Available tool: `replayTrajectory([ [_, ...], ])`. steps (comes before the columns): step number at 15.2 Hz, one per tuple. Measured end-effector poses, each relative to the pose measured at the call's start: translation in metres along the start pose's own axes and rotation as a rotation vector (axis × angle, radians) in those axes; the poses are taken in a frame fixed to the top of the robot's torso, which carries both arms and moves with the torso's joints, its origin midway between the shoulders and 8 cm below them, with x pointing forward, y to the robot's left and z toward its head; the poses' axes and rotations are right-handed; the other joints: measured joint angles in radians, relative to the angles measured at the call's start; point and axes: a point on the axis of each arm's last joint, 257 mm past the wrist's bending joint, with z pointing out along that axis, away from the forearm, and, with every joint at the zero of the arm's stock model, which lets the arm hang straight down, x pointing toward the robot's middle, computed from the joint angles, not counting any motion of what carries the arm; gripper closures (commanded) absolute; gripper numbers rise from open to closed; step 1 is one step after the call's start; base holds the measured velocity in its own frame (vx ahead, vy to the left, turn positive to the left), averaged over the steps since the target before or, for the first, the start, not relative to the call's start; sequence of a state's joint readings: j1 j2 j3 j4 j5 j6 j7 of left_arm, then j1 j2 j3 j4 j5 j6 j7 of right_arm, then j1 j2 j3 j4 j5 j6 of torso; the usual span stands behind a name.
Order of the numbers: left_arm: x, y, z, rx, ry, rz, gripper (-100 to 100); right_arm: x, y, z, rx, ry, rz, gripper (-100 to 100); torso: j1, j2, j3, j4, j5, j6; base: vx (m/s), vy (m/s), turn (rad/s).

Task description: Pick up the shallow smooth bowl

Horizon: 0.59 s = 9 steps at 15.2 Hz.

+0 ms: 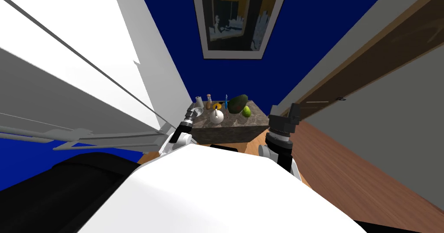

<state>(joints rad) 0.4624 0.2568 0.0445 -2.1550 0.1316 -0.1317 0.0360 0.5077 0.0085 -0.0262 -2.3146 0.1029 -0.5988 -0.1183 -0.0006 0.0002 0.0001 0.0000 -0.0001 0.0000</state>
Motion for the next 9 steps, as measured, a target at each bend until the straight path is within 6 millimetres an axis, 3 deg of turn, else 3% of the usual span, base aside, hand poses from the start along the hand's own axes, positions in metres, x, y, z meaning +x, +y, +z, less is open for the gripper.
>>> replayTrajectory([
  [9, -0.028, 0.051, 0.003, -0.187, -0.011, -0.032, -100, 0.000, 0.000, 0.000, 0.000, 0.000, 0.000, 0, 0.000, 0.000, 0.000, 0.000, 0.000, 0.000, -0.003, -0.014, -0.078],
])
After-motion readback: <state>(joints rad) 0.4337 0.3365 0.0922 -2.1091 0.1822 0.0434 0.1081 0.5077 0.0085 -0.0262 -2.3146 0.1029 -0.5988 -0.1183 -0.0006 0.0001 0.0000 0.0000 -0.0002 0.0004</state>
